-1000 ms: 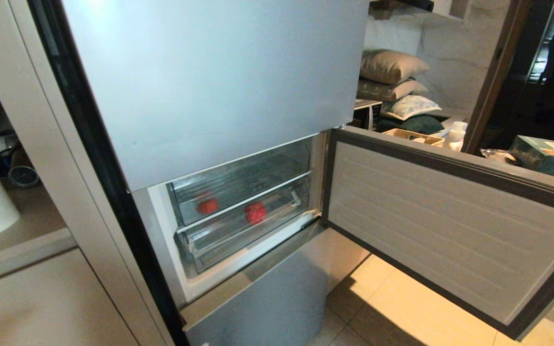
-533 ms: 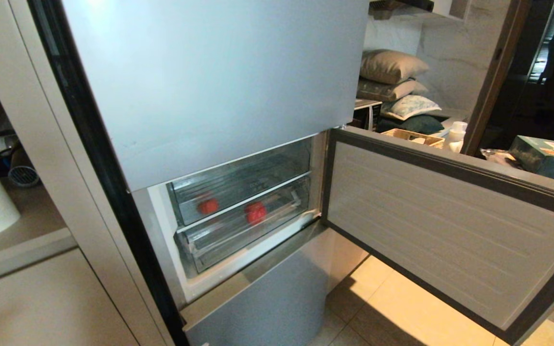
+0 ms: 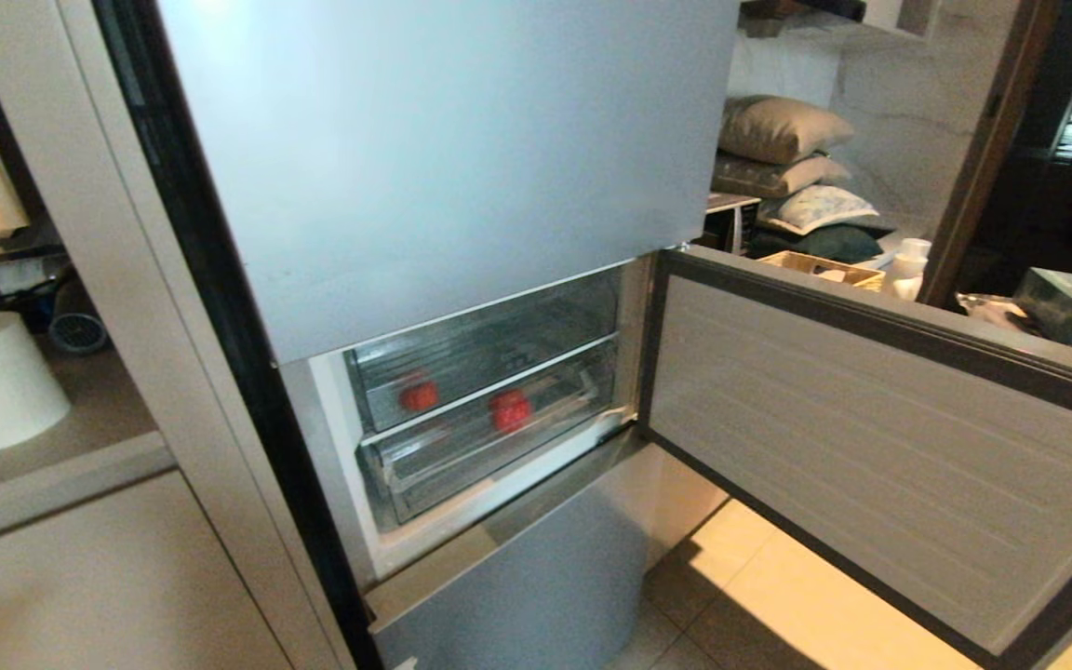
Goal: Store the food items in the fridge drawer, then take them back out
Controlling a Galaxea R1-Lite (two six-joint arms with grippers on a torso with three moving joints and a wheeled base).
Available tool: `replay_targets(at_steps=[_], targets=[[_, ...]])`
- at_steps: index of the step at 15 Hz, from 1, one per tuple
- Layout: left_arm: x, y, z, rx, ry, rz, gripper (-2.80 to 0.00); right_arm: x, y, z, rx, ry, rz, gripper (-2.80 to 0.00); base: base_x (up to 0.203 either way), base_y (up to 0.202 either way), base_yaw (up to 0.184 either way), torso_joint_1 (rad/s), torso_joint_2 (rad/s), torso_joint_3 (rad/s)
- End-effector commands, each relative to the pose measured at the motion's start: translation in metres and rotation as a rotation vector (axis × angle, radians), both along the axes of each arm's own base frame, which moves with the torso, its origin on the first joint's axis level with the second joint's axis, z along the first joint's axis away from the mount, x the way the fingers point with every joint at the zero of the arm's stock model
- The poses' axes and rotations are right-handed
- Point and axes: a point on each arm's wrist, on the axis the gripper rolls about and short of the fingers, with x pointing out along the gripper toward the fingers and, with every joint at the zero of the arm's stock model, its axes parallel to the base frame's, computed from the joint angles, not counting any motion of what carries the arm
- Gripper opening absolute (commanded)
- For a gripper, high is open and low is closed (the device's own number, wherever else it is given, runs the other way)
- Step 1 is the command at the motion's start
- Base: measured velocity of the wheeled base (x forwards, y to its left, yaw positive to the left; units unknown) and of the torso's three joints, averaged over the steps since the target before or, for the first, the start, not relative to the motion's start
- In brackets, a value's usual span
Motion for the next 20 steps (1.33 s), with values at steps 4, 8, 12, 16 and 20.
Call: replay_targets(at_steps=[4,8,12,16,20], targets=[[0.0001,0.0,-0.0003,0.001,0.0,0.001,-2.8,0.0001,0.0,-0.0001,0.0,0.003,0.0,-2.8,0.0,-0.008,0.176,0.003,0.0,0.001],[0.0001,0.0,-0.0003,0.001,0.0,0.001,-2.8,0.0001,0.0,0.0001,0.0,0.001,-0.001,-2.8,-0.002,-0.01,0.179,0.001,0.0,0.003],[0.0001,0.0,-0.0003,0.001,0.0,0.001,-2.8,0.0001,0.0,0.0001,0.0,0.001,0.0,-2.8,0.0,-0.009,0.176,0.003,0.0,0.002],[0.0001,0.0,-0.0003,0.001,0.0,0.001,-2.8,0.0001,0.0,0.0001,0.0,0.001,0.0,-2.8,-0.001,-0.009,0.174,0.001,0.0,0.002],[0.0001,0.0,-0.0003,0.0,0.0,0.001,-2.8,0.0001,0.0,0.0001,0.0,0.001,0.0,-2.8,-0.001,-0.009,0.167,0.003,0.0,0.0]])
